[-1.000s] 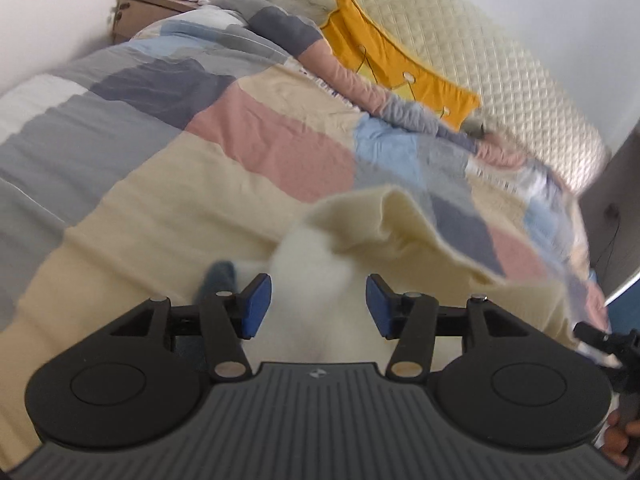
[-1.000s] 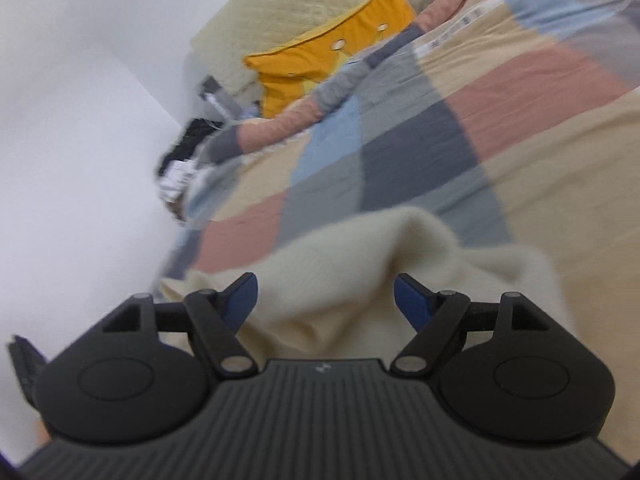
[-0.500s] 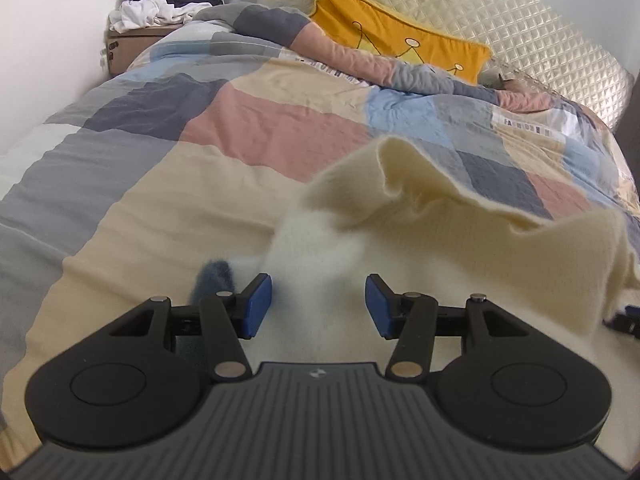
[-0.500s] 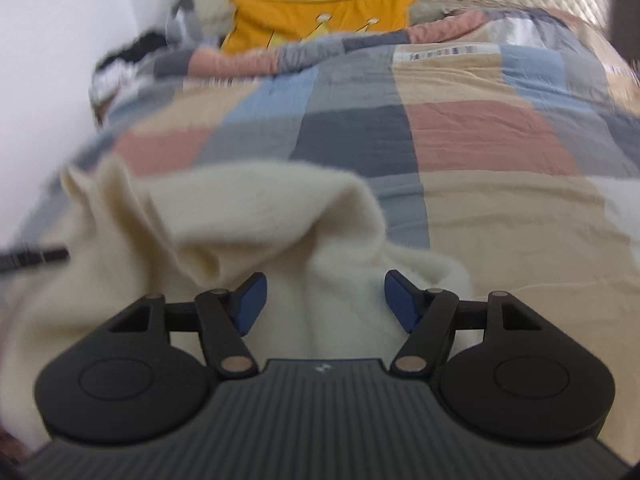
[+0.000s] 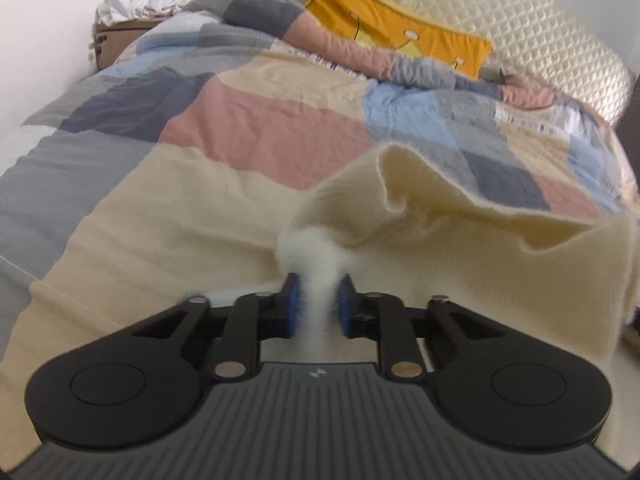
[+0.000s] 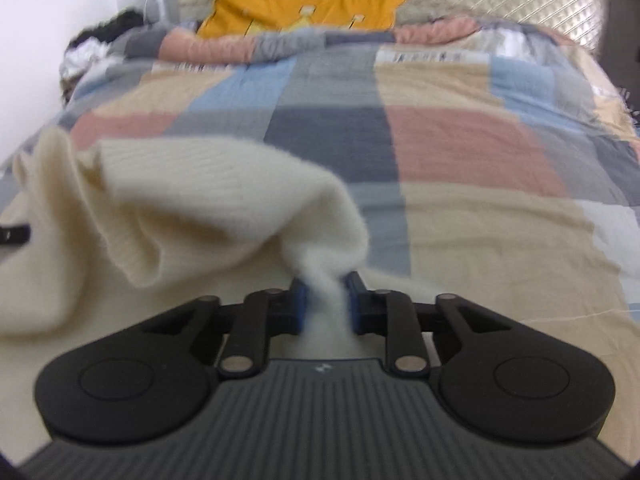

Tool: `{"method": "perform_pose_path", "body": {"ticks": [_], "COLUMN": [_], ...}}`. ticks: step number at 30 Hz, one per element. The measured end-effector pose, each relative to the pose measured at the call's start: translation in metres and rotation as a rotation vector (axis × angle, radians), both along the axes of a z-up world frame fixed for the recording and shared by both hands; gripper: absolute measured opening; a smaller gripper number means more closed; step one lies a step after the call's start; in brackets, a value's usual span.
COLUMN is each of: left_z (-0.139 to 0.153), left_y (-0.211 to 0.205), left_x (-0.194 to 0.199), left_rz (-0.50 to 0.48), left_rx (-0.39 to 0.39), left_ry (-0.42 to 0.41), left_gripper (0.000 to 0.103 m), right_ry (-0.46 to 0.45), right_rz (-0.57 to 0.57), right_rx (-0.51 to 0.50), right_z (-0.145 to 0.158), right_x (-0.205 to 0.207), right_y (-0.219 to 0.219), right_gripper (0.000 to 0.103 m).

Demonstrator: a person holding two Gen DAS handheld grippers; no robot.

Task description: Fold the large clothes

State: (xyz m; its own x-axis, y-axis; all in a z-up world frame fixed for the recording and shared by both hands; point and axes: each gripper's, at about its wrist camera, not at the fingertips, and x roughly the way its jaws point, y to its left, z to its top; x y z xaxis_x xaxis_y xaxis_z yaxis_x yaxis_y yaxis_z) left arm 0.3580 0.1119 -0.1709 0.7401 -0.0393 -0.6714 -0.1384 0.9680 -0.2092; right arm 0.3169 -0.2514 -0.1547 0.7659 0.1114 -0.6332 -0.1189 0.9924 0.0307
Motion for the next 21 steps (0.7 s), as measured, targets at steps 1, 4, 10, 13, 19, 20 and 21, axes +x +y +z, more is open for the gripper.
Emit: {"method": "perform_pose_path", "body": {"ticks": [1,4,10,13,19,20,21], "left_z": [0.004,0.017,0.040,0.030,-0.003,-0.007,-0.010], "left_y": [0.003,0.021,0.042,0.051,0.051,0.052,0.052], "left_x": [-0.003,-0.015,-0.037,-0.028,-0.005,-0.003,-0.001], "left_rz": [0.004,0.043,0.117,0.147,0.186,0.189,0.188], "left_rx": [-0.028,-0.142,-0.234,-0.255,-0.190,-0.181,-0.172], "left_ry": [-0.013,-0.081,-0.183,-0.135,-0.007,0.008,0.017], "left_gripper": [0.017,0.012,0.007,0.007,0.007,0.007,0.007], "right_ry": [-0.026,-0.089,-0.129,-0.094,0.024,0.034,0.044], "right_rz": [-0.010,-0.056,-0.166,-0.220,-0.334,-0.343,-0.350], "right_rx": [0.022,0.150,0.314,0.328,0.389,0.404,0.414], "right_z": [0.005,0.024,0.031,0.020,-0.012,-0.015,-0.019], "right_x": [-0.002,-0.008,-0.014,-0.008,0.005,0.005,0.005], "right_y": [-0.003,-0.026,-0.068,-0.074,-0.090,-0.093,-0.095], "right_gripper": [0.017,0.015,0.014,0.014,0.015,0.016,0.016]}}
